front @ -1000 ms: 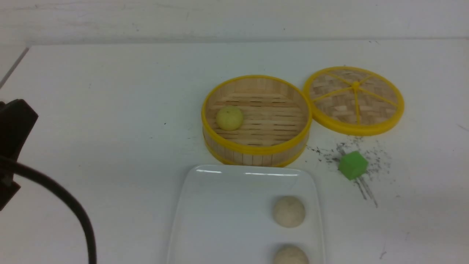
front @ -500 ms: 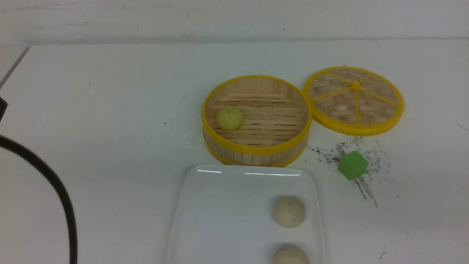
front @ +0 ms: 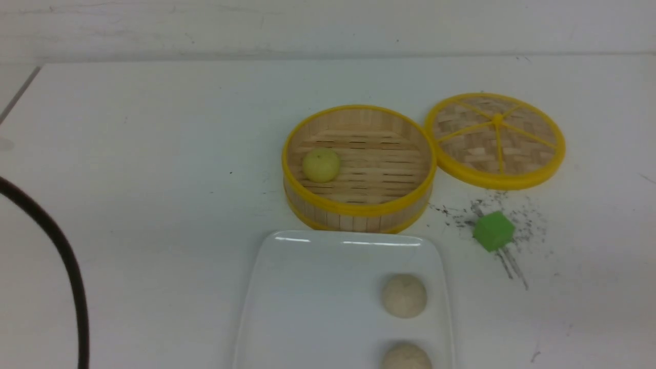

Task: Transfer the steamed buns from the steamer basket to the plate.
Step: Use the left arm to grab the steamed stuffed bun that is closest to it

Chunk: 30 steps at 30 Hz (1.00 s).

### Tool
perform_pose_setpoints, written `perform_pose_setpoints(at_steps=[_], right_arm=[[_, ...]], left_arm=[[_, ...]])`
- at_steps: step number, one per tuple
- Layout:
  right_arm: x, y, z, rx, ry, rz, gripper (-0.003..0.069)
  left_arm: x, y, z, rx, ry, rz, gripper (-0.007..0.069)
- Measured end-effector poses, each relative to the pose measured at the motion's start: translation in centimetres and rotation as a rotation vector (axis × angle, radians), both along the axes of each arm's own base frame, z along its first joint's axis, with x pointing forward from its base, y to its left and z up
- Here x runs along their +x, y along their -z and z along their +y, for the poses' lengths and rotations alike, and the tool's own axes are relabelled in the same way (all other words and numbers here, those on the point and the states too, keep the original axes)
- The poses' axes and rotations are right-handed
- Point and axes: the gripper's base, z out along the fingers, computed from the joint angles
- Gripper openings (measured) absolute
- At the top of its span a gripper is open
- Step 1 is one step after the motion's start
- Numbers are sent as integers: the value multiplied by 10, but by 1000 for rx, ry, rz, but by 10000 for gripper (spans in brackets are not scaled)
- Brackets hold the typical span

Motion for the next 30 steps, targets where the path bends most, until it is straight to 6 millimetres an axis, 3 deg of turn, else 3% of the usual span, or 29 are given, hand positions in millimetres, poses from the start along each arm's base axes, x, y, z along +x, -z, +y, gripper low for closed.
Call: perform_pose_setpoints(at_steps=[5, 16, 24, 30], right_arm=[[0, 0, 0, -11, -1, -9, 84], [0, -1, -1, -22, 0, -14, 196], [0, 2, -2, -36, 10, 14, 237], [-2, 7, -5, -66, 32, 75, 242]], left_arm=[[0, 0, 0, -34, 4, 7, 251], [0, 0, -2, -91, 25, 22, 251], [-1, 1, -4, -120, 55, 36, 253], [6, 3, -12, -60, 144, 82, 332]])
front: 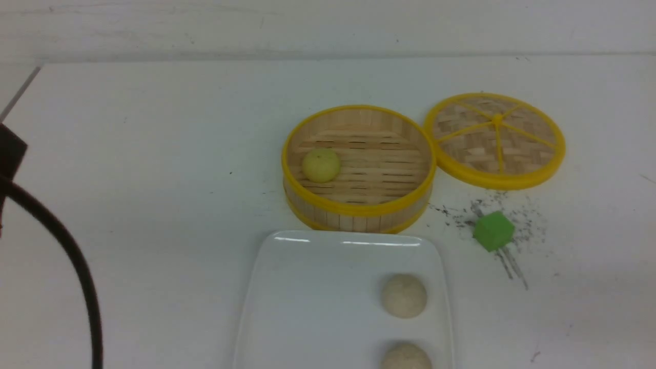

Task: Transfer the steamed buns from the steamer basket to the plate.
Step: Use the left arm to grab the steamed stuffed bun that is closest to it

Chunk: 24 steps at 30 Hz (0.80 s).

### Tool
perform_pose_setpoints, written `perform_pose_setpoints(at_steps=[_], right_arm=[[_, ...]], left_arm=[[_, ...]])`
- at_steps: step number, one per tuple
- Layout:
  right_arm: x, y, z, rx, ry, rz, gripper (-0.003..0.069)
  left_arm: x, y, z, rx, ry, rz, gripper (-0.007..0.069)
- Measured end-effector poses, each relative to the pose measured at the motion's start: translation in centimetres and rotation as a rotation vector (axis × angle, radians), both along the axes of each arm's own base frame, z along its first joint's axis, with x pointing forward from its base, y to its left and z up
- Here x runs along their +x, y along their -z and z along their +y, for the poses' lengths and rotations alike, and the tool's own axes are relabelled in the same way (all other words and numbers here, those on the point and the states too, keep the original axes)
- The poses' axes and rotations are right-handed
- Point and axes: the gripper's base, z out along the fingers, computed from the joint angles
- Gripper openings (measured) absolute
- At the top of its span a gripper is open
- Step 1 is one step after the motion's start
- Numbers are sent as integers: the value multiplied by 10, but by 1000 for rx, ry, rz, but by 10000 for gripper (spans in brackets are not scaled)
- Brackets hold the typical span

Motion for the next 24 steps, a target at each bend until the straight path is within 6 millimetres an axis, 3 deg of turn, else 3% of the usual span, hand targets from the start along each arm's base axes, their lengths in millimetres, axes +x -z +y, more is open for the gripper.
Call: perform_pose_setpoints(at_steps=[3, 8, 12, 18, 19, 21, 24], right_arm=[[-1, 2, -1, -8, 6, 17, 242], [-1, 3, -2, -17, 13, 35, 242], [-2, 4, -2, -23, 17, 46, 242], [-2, 5, -3, -26, 19, 52, 242], [-2, 5, -3, -26, 19, 52, 242], [-2, 5, -3, -26, 20, 53, 242], [-2, 5, -3, -27, 20, 54, 242]], left_arm=[[9, -4, -3, 5, 42, 32, 382], [40, -27, -13, 15, 182, 104, 459], [87, -44, -21, 7, 316, 192, 459], [149, -37, -27, 0, 459, 322, 419], [151, -37, -27, -1, 464, 325, 419], [178, -31, -30, -14, 536, 374, 403], [196, -27, -32, -21, 583, 401, 400]])
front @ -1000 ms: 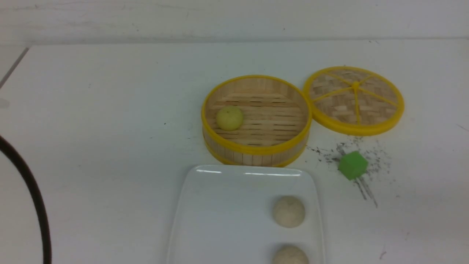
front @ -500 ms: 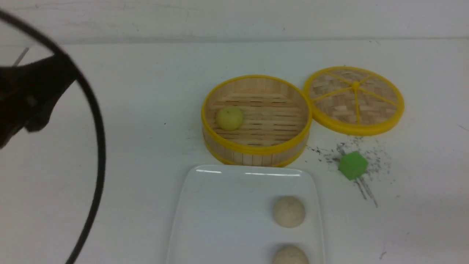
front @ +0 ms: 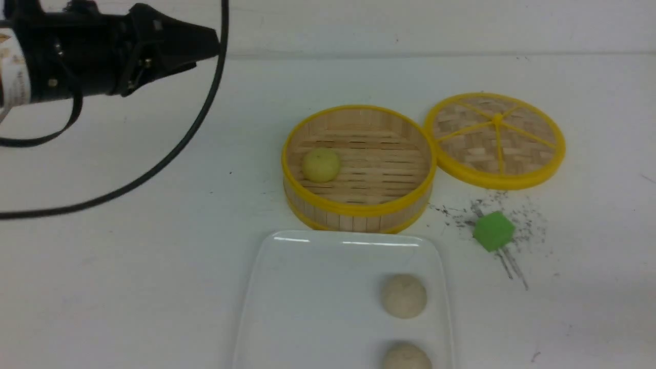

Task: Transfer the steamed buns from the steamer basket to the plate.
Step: Use the left arm to grab the steamed stuffed bun that is closest to it

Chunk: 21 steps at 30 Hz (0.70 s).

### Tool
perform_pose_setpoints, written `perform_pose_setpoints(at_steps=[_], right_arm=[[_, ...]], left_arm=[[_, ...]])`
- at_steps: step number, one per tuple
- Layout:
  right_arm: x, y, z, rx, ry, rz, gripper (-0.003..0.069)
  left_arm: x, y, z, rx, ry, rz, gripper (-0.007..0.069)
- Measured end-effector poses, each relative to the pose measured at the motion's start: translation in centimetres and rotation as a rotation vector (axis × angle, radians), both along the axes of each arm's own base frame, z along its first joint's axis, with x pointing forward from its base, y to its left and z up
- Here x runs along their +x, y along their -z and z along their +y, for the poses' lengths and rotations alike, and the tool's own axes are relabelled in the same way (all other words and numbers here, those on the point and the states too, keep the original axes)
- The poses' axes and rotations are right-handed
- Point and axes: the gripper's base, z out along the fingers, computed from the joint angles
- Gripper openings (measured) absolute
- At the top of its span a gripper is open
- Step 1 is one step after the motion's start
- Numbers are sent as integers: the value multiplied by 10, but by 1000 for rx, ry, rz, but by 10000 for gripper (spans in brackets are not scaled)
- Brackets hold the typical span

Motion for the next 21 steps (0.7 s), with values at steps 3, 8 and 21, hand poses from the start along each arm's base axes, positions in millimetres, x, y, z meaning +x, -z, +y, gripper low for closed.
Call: perform_pose_setpoints(at_steps=[3, 8, 21], right_arm=[[0, 1, 0, -3, 3, 9, 242], [-1, 2, -1, -3, 8, 28, 242], [-1, 2, -1, -2, 9, 29, 242]], left_arm=[[19, 7, -2, -4, 69, 25, 400], [36, 20, -4, 24, 144, 5, 400], [41, 41, -33, 107, 296, -100, 397]])
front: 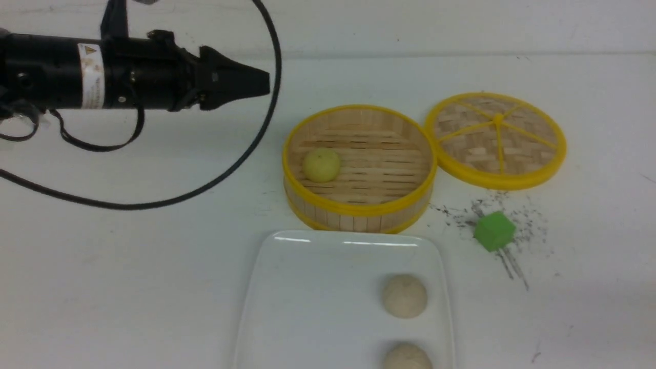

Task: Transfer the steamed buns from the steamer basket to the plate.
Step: Use the left arm to grab the steamed stuffed bun that is closest to it

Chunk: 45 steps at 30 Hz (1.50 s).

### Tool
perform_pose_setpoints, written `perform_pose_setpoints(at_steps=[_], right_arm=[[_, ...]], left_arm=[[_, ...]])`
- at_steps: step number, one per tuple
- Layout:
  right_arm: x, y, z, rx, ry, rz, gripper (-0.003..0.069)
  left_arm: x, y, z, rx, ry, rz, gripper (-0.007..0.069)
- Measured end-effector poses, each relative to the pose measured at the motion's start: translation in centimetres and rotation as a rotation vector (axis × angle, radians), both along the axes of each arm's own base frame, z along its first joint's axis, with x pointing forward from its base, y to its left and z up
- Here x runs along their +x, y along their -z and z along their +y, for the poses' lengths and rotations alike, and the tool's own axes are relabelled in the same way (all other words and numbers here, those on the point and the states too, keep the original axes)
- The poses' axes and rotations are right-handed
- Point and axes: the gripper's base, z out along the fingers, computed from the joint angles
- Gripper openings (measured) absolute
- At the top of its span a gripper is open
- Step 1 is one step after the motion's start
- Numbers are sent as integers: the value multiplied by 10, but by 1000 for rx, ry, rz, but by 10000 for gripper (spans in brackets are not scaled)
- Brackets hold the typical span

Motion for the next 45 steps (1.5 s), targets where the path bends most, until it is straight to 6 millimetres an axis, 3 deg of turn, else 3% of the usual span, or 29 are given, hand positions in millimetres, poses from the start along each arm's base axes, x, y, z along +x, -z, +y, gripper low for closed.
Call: perform_pose_setpoints(at_steps=[2, 8, 13, 17, 25, 34, 37, 38, 43, 45], right_arm=[[0, 0, 0, 0, 0, 1, 242], [0, 0, 0, -1, 1, 2, 242], [0, 0, 0, -1, 1, 2, 242], [0, 0, 0, 0, 0, 0, 242], [0, 0, 0, 2, -2, -5, 242], [0, -1, 0, 3, -3, -8, 242], [0, -1, 0, 4, -3, -8, 242], [0, -1, 0, 4, -3, -8, 242], [1, -1, 1, 7, -5, -15, 242], [1, -1, 1, 8, -6, -17, 242]], left_arm=[[-11, 0, -33, -7, 96, 20, 390], [-35, 2, -78, -51, 195, 210, 336], [-42, 23, -74, -68, 122, 431, 260], [-44, 31, -61, -82, 118, 497, 242], [-52, 12, -52, -59, 197, 256, 277], [-77, -27, -47, -41, 253, -11, 447], [-82, -40, -44, -25, 220, -110, 463], [-86, -54, -40, -5, 164, -212, 467], [-87, -84, -24, 78, -87, -475, 467], [-80, -99, -7, 159, -320, -617, 467]])
